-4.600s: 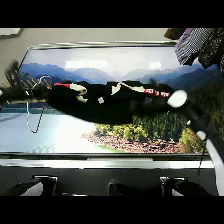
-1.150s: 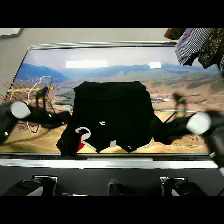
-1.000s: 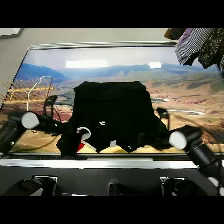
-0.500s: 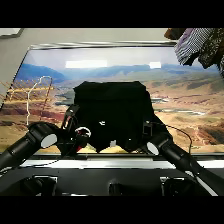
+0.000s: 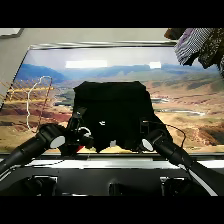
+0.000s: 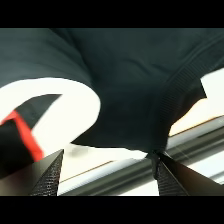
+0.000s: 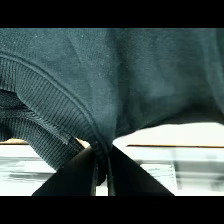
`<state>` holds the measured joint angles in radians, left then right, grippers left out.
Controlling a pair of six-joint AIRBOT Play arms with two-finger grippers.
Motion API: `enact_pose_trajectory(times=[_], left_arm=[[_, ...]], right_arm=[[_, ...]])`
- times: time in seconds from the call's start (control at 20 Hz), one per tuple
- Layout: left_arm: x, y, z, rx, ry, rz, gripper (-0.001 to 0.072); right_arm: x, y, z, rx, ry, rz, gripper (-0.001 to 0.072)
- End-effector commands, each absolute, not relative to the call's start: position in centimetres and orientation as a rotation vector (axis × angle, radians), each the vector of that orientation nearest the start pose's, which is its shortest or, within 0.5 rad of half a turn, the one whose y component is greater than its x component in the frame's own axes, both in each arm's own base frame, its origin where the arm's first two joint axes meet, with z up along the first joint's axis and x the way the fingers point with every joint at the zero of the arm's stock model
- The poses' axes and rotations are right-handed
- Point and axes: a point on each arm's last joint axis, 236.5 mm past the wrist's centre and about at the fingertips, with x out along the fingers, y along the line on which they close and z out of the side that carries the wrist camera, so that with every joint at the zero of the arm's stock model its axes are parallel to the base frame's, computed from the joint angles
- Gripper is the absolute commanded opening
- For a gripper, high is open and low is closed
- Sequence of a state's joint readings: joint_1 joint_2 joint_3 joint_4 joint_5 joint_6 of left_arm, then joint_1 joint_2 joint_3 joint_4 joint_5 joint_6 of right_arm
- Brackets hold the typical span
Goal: Fold the clothes and pants, and hang the long-sleeved shirts on hangers.
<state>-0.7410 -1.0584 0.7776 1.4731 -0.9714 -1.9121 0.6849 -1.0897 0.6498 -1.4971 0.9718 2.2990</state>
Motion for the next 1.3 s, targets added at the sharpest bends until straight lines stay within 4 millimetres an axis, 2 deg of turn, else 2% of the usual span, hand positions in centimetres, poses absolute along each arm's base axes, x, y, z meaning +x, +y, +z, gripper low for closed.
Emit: enact_pose_trajectory(times=[0.0,0.15,0.25,0.4,0.65,0.7,0.85,1.1,1.25], left_arm=[[20.2,-24.6,-5.8,0.115,1.395,-0.479,0.0621],[18.2,-25.8,-7.7,0.191,1.439,-0.514,0.0622],[17.8,-26.9,-8.3,0.208,1.428,-0.543,0.0621],[18.3,-28.0,-8.5,0.171,1.395,-0.546,0.0621],[20.3,-26.9,-9.9,0.122,1.375,-0.384,0.0593],[20.5,-27.1,-10.0,0.098,1.37,-0.369,0.0536],[20.9,-27.6,-9.9,0.077,1.351,-0.378,0.0039],[20.7,-28.2,-9.0,0.051,1.369,-0.38,0.0039],[21.3,-29.2,-6.3,0.047,1.353,-0.405,0.0038]], right_arm=[[20.5,17.8,-7.4,0.125,1.504,0.033,0.0042],[21.0,18.3,-6.6,0.133,1.495,0.041,0.0043],[20.8,18.1,-6.5,0.127,1.504,0.036,0.0043],[20.2,17.7,-6.6,0.111,1.53,0.02,0.0043],[19.7,17.5,-6.3,0.113,1.544,0.017,0.0043],[19.6,17.5,-6.1,0.116,1.543,0.019,0.0043],[19.4,17.3,-5.1,0.123,1.529,0.029,0.0042],[18.6,16.7,-4.0,0.134,1.533,0.015,0.0043],[18.3,15.5,-2.7,0.103,1.524,-0.005,0.0042]])
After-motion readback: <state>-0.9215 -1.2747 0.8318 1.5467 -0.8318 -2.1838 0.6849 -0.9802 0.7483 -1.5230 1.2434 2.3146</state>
